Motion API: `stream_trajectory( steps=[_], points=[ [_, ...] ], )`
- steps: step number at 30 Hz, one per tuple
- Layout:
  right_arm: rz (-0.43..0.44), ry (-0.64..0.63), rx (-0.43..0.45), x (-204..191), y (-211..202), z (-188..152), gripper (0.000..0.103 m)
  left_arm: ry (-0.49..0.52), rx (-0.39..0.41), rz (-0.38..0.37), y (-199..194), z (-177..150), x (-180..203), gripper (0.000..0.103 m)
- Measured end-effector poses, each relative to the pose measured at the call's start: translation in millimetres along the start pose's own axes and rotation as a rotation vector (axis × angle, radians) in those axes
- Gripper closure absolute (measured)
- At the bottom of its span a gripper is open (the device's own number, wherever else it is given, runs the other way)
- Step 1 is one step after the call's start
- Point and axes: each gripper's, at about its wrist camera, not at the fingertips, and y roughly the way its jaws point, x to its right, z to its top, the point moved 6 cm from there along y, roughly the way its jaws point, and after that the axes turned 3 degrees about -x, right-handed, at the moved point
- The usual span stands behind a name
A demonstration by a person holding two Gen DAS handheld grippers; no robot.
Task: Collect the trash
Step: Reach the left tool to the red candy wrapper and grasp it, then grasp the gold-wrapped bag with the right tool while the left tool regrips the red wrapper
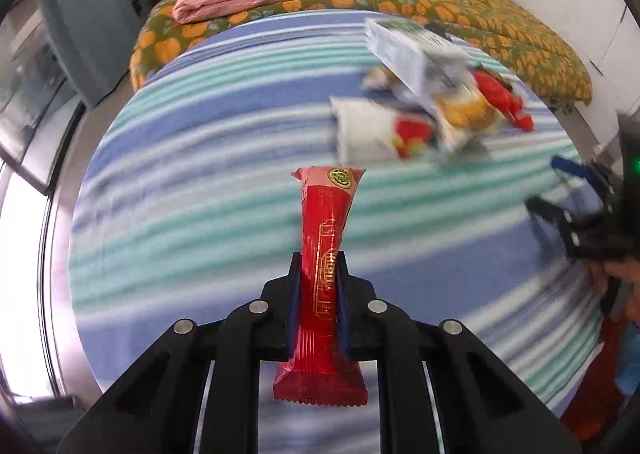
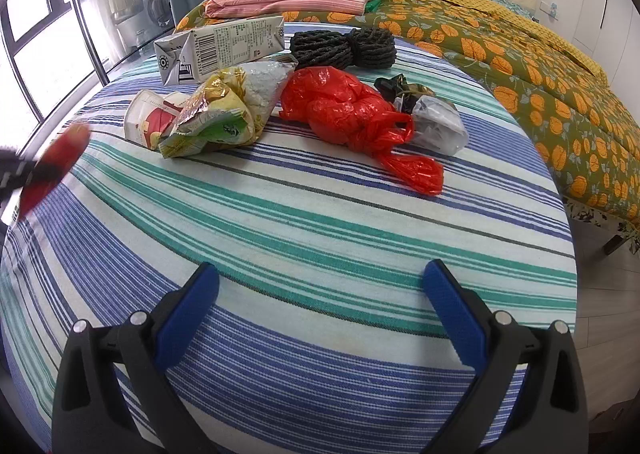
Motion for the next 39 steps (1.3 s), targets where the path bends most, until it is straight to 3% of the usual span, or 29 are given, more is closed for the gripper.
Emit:
stream_trajectory(
  steps=[4,6,9,12,15,18,20,24,29,31,39],
  points=[
    [0.002,0.001,0.000,0,0,0,0.004,-0.078,0.042,0.017,3,-29,27,0.083],
    [0.005,0.003,0.000,0,0,0,0.004,-0.099,0.071,0.032,9,-33,35,0.065],
    [0.032,0.043,0.020,8,-5,-1,0.004,-0.106,0.110,0.037,10,-34,43,0.047],
    [0.023,0.108,0.084,38,-19,1,0.004,-0.118,0.136,0.080,12,-36,45,0.034],
    [-0.005,0.165,0.108,70,-27,12,0.005,-0.153,0.150,0.062,13,-35,42,0.028],
    [0.019,0.229,0.115,101,-31,34,0.005,-0.139,0.166,0.091,16,-33,47,0.020],
    [0.034,0.222,0.096,111,-24,52,0.007,-0.157,0.161,0.091,17,-33,45,0.017],
    [0.063,0.233,0.051,115,-1,74,0.031,-0.160,0.154,0.091,18,-34,45,0.011],
    [0.139,0.286,-0.012,107,33,90,0.035,-0.172,0.146,0.091,21,-34,42,0.007],
    [0.181,0.299,-0.034,104,37,91,0.063,-0.174,0.145,0.089,21,-34,42,0.006],
    [0.120,0.317,0.079,119,-15,67,0.065,-0.175,0.145,0.087,22,-34,41,0.006]
  ],
)
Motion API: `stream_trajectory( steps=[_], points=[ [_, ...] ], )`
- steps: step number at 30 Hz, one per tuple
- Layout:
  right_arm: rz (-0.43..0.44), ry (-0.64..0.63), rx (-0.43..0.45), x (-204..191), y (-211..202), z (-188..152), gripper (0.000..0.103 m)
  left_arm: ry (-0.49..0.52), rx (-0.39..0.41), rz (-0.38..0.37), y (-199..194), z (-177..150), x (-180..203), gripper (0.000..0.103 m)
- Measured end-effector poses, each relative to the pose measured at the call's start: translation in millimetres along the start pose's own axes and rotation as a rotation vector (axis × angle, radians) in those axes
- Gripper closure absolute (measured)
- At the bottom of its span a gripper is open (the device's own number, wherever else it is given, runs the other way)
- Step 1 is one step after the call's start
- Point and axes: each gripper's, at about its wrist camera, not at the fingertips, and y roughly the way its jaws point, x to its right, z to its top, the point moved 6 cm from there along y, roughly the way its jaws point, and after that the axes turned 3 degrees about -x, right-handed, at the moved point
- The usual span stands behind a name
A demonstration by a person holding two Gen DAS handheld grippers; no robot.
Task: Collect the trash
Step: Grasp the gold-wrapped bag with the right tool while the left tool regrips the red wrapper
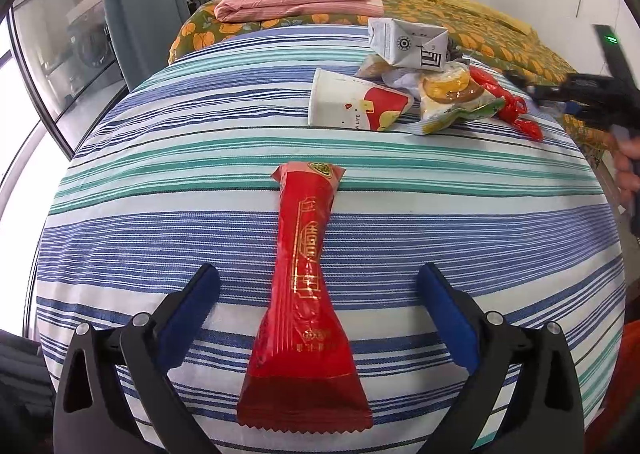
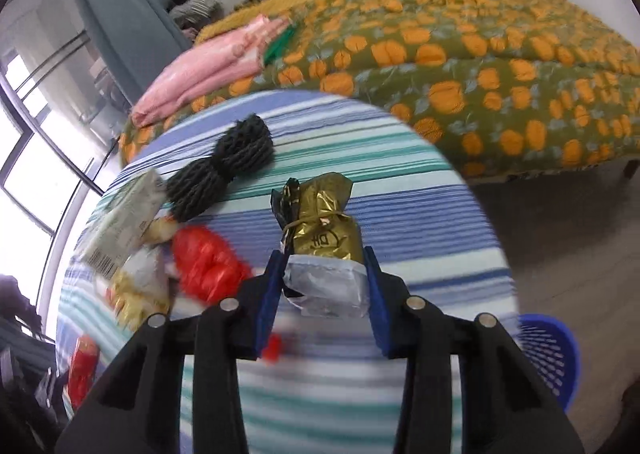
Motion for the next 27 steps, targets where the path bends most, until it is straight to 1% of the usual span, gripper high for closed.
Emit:
stream_trajectory(
  steps=[1,3,5,6,8,9,10,13,14,15,16,19,23,25,26,27],
  points=[
    [0.007,-0.015,0.001,-3,-5,-4,0.065,0.000,0.000,0.000,0,0,0,0.006],
    [0.039,-0.052,-0.010,-15,-20,-23,0.065,0.000,0.000,0.000,0,0,0,0.006],
    [0.078,-0.103,-0.038,-33,-35,-53,0.065,-0.001,0.000,-0.001,0,0,0,0.006],
    [0.084,-0.125,-0.051,-40,-37,-62,0.065,0.000,0.000,-0.001,0,0,0,0.006],
    [0.100,-0.180,-0.095,-57,-40,-96,0.065,-0.003,0.001,-0.011,-1,0,0,0.006],
    [0.099,-0.199,-0.113,-63,-38,-106,0.065,-0.006,0.004,-0.022,-2,0,-1,0.006],
    [0.087,-0.236,-0.138,-70,-37,-122,0.064,-0.009,0.009,-0.039,-3,-1,-2,0.006],
    [0.032,-0.318,-0.138,-79,-38,-144,0.061,-0.026,0.019,-0.109,-11,-7,-9,0.006],
    [0.027,-0.328,-0.136,-79,-39,-148,0.057,-0.029,0.015,-0.131,-14,-10,-11,0.006],
    [0.026,-0.332,-0.135,-80,-41,-149,0.048,-0.032,0.013,-0.145,-17,-13,-14,0.006],
    [0.029,-0.336,-0.131,-79,-43,-150,0.042,-0.034,0.012,-0.151,-20,-16,-15,0.006],
    [0.034,-0.358,-0.122,-80,-48,-147,0.036,-0.038,0.018,-0.166,-26,-17,-21,0.006],
    [0.033,-0.371,-0.127,-83,-44,-135,0.033,-0.074,0.022,-0.146,-27,-8,-30,0.006],
    [0.028,-0.381,-0.146,-85,-38,-133,0.032,-0.095,0.009,-0.162,-25,-3,-29,0.006],
    [0.025,-0.382,-0.155,-86,-36,-134,0.032,-0.088,-0.001,-0.158,-23,-1,-25,0.008],
    [0.024,-0.380,-0.160,-86,-33,-133,0.032,-0.076,-0.006,-0.146,-21,1,-24,0.012]
  ],
)
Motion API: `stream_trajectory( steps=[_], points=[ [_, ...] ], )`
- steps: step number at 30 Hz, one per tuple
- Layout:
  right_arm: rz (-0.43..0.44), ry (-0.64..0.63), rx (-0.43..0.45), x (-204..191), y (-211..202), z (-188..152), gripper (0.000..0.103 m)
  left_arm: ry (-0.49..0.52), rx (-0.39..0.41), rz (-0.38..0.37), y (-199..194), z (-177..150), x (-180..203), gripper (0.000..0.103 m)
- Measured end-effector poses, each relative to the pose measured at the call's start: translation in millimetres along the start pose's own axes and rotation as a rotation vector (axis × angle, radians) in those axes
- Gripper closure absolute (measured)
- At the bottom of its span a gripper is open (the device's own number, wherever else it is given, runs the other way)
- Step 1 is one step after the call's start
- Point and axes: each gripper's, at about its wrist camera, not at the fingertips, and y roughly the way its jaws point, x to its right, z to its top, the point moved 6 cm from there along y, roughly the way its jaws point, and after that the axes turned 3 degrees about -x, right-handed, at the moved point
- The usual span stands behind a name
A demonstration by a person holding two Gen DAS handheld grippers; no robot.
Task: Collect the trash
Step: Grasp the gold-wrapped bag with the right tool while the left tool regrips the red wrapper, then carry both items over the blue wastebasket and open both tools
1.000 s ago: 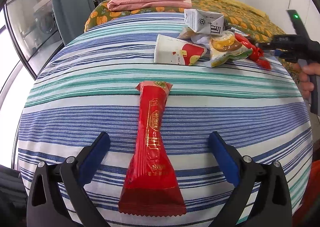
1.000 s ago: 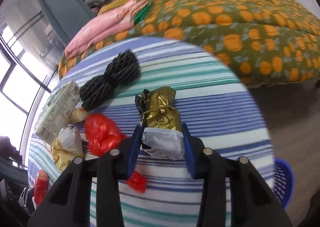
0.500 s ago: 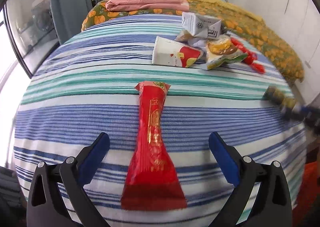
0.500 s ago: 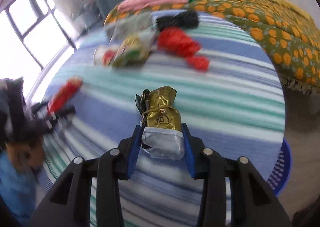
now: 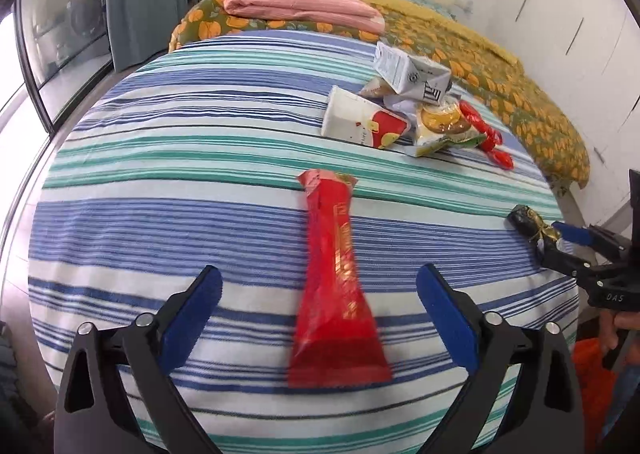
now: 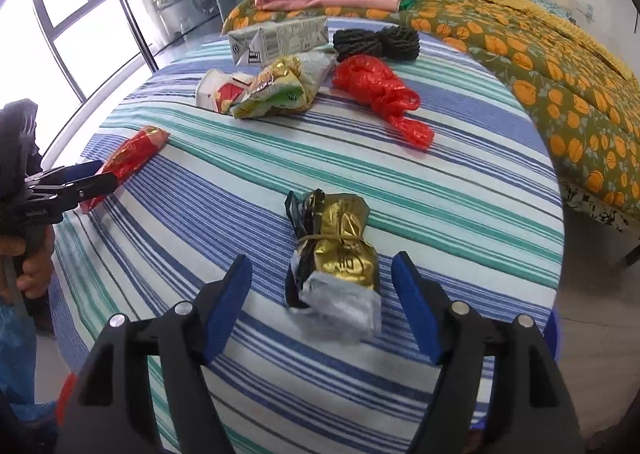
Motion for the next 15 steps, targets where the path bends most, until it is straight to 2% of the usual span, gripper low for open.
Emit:
stream_trajectory(
  steps=[1,3,4,5,6,8,10,15],
  points=[
    [0.001,0.006,-0.005,0,3,1,0.032,0.024,-0.007,0.029,3,2,3,0.015],
    [0.001,0.018,-0.011,2,5,2,0.033,0.057,-0.021,0.067,6,3,8,0.029],
    [0.001,0.021,-0.011,3,6,1,0.041,0.066,-0.029,0.074,7,3,10,0.033],
    [0.003,0.027,-0.009,4,5,2,0.046,0.070,-0.033,0.079,8,3,10,0.043],
    [0.004,0.033,-0.009,5,5,2,0.055,0.076,-0.036,0.089,9,3,11,0.048],
    [0.010,0.045,-0.008,8,3,0,0.059,0.090,-0.038,0.110,9,2,13,0.077],
    [0.012,0.056,0.008,11,-2,-1,0.059,0.090,-0.033,0.113,7,2,14,0.085],
    [0.059,0.111,0.061,22,-26,-8,0.060,0.101,-0.009,0.056,-9,-2,36,0.089]
  ],
)
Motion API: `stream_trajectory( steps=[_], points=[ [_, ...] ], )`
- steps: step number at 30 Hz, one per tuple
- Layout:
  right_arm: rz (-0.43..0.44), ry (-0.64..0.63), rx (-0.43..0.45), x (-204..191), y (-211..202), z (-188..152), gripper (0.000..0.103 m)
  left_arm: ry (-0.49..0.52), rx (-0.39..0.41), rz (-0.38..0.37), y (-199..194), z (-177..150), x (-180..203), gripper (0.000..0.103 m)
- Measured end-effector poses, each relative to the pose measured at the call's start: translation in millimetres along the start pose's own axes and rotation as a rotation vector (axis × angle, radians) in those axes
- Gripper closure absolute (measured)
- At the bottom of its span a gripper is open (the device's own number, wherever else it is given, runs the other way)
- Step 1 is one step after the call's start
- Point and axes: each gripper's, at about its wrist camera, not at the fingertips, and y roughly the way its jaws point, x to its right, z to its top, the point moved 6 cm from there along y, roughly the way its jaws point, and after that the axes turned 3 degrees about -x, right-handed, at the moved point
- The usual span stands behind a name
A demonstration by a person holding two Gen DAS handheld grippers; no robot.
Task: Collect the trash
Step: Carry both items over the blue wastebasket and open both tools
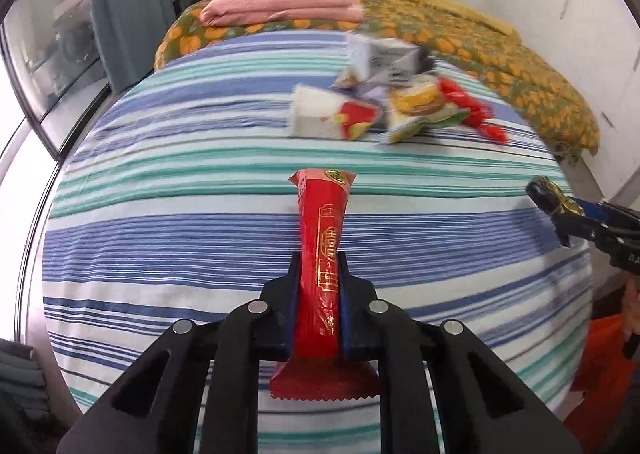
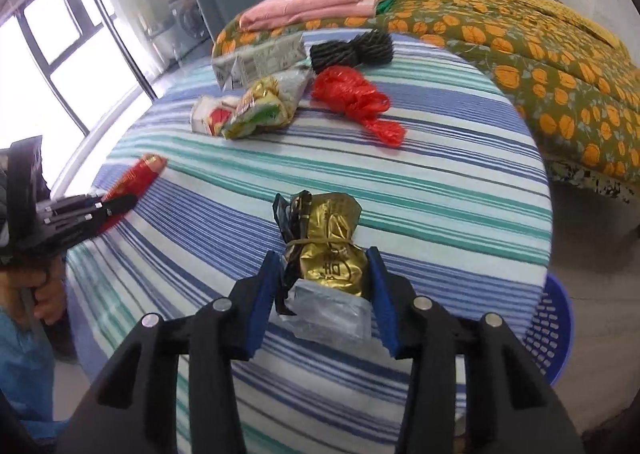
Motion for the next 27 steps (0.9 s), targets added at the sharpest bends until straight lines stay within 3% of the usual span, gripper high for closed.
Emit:
stream_trajectory(
  steps=[6,14,22,27],
  points=[
    [0.003,0.097,0.068,43,-41,-11,0.059,0.066,0.037,-0.121,-23,7,74,0.090],
    [-0.140,0.283,0.130,155,-89,-45,0.059,0.204,0.021,-0.342,-26,17,231,0.090],
    [-0.219,0.474,0.152,247,-93,-82,0.059,0.318,-0.061,-0.399,18,17,364,0.089],
    [-0.178,0.583,0.159,282,-87,-97,0.059,0.346,-0.124,-0.378,66,12,412,0.089]
  ],
)
